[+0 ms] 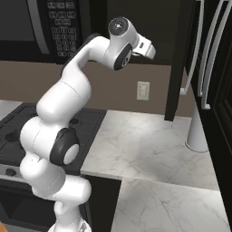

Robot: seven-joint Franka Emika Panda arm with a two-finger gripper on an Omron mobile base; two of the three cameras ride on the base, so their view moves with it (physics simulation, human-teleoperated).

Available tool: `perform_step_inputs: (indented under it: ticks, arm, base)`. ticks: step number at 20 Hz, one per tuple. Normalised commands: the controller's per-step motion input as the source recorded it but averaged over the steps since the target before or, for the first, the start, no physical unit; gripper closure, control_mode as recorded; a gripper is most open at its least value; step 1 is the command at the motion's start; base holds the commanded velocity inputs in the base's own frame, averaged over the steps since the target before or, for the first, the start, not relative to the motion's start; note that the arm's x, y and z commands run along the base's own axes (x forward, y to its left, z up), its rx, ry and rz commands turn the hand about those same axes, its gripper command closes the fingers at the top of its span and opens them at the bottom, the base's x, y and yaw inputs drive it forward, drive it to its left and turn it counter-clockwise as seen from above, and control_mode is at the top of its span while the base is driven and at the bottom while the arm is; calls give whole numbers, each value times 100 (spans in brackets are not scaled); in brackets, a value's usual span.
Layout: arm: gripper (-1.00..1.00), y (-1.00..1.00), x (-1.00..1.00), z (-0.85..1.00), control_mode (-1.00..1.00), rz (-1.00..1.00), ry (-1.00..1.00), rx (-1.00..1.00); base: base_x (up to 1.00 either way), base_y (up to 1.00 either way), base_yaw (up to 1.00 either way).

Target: Restock the canned food cabinet by taking the new fresh canned food from the counter and placing it in the cabinet. Then, take the old canned food from the cabinet and place it on the counter.

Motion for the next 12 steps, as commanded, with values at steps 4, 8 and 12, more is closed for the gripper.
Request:
perform_step_inputs:
  ticks: [4, 8, 12]
  arm:
    - [-100, -1, 46, 0, -100, 1, 0, 0]
    - [-100, -5, 43, 0, -100, 2, 0, 0]
    - [-100, -12, 30, 0, -100, 2, 1, 0]
  base:
    - [0, 0, 0]
    - [0, 0, 0]
    - [0, 0, 0]
